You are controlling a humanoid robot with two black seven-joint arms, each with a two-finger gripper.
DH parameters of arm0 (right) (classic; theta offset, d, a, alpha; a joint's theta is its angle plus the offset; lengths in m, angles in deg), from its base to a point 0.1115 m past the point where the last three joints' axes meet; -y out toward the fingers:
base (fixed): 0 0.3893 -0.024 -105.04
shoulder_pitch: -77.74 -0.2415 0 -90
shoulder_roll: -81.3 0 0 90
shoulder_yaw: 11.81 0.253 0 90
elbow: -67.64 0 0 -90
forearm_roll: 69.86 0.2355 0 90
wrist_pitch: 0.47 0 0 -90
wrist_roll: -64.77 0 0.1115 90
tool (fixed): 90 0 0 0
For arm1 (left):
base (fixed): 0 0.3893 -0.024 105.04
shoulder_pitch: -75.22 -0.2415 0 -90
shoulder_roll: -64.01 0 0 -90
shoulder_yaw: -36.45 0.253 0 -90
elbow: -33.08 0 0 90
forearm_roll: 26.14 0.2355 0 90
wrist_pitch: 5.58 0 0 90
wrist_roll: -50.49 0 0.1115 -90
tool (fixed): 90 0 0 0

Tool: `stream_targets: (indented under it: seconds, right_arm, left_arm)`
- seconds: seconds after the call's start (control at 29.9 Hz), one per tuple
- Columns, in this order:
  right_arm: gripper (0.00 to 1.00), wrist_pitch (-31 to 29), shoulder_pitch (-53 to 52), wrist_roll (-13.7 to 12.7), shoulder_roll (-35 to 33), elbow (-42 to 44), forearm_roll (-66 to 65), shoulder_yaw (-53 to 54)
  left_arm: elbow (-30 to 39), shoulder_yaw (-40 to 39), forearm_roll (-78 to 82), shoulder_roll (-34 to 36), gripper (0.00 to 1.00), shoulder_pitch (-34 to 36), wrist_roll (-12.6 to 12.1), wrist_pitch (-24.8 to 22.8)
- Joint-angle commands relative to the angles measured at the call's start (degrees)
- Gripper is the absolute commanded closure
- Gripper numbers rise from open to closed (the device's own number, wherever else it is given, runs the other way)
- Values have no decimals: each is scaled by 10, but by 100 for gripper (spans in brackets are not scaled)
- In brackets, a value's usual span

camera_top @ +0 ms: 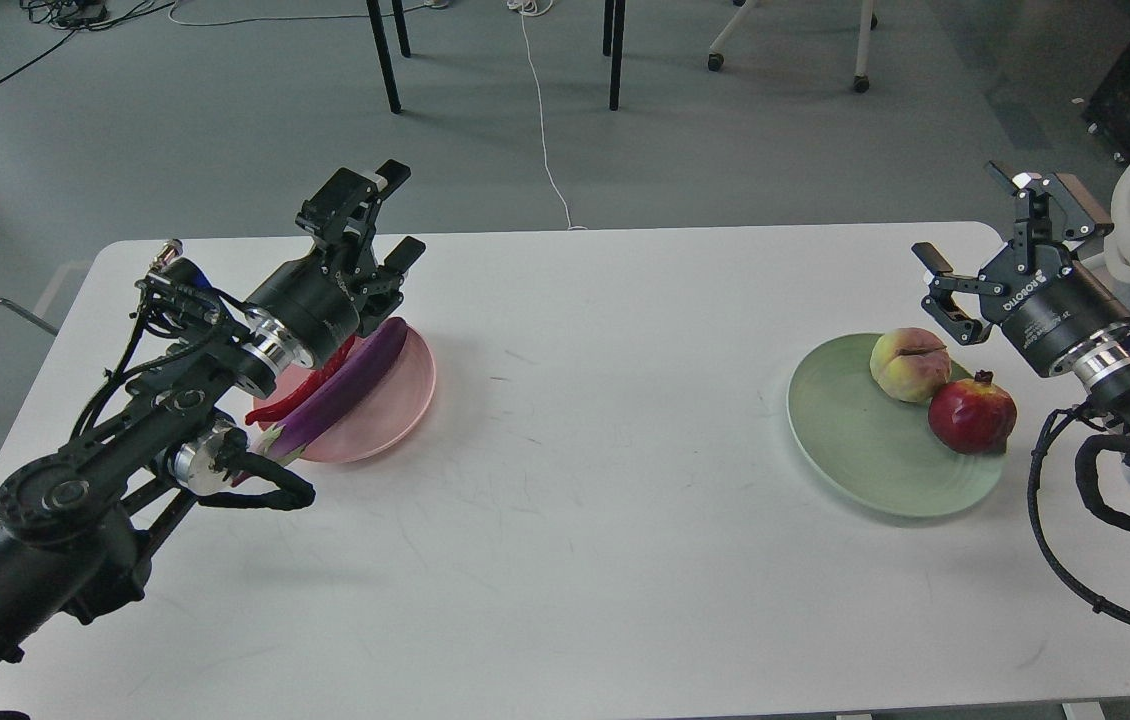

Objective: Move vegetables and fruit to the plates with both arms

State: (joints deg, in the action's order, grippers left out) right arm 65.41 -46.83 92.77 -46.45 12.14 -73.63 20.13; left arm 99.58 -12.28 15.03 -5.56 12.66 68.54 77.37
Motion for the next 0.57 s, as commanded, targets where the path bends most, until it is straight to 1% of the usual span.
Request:
stream_targets:
  seconds: [0.0, 0.17, 0.3, 0.54]
  right_arm:
    - [2, 6, 1, 0, 38, 0, 2, 9]
    - [2, 41, 3, 0, 76, 2, 1, 8]
    - [2, 59, 3, 0, 81, -3, 1, 8]
    - [2, 54, 4, 0, 81, -6, 2, 8]
  left_arm:
    - [-1, -69, 0, -44, 1, -48, 0, 0]
    - [-11, -123, 4, -94, 1, -74, 0, 0]
    - [-16, -135, 7, -97, 1, -78, 0, -1]
    - [-16, -134, 1, -98, 1, -82, 0, -3]
